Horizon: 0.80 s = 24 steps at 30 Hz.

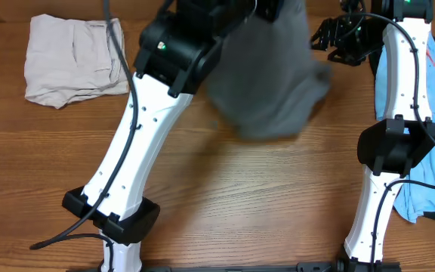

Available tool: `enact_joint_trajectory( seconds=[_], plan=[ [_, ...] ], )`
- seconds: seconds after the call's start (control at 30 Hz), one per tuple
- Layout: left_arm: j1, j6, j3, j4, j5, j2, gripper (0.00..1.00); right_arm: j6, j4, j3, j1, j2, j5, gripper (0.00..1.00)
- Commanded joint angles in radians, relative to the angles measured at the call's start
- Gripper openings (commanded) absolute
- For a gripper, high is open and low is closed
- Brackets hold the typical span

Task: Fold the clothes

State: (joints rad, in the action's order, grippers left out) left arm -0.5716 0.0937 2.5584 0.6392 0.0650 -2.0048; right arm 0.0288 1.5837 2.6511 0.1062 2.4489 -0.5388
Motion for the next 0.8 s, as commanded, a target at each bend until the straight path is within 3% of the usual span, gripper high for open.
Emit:
enact_joint_trajectory(
  seconds=[0.0,0.1,0.27,0.57,0.77],
  plan=[
    [0.002,-0.044,0.038,-0.098,-0.188,0.027,0.04,-0.038,0.001,0.027,-0.006,-0.094,-0.066,0.78],
    [0.002,-0.077,0.037,-0.179,-0.328,0.024,0.04,-0.050,-0.005,0.027,-0.006,-0.169,-0.061,0.78],
    [0.002,-0.121,0.037,-0.259,-0.424,0.022,0.04,-0.056,0.001,0.027,-0.014,-0.288,-0.046,0.78],
    [0.002,-0.134,0.037,-0.396,-0.516,-0.029,0.04,-0.057,0.034,0.027,-0.171,-0.303,-0.042,0.77],
    [0.004,-0.162,0.037,-0.524,-0.597,-0.071,0.04,0.015,-0.018,0.027,-0.282,-0.302,-0.042,0.77]
  ],
)
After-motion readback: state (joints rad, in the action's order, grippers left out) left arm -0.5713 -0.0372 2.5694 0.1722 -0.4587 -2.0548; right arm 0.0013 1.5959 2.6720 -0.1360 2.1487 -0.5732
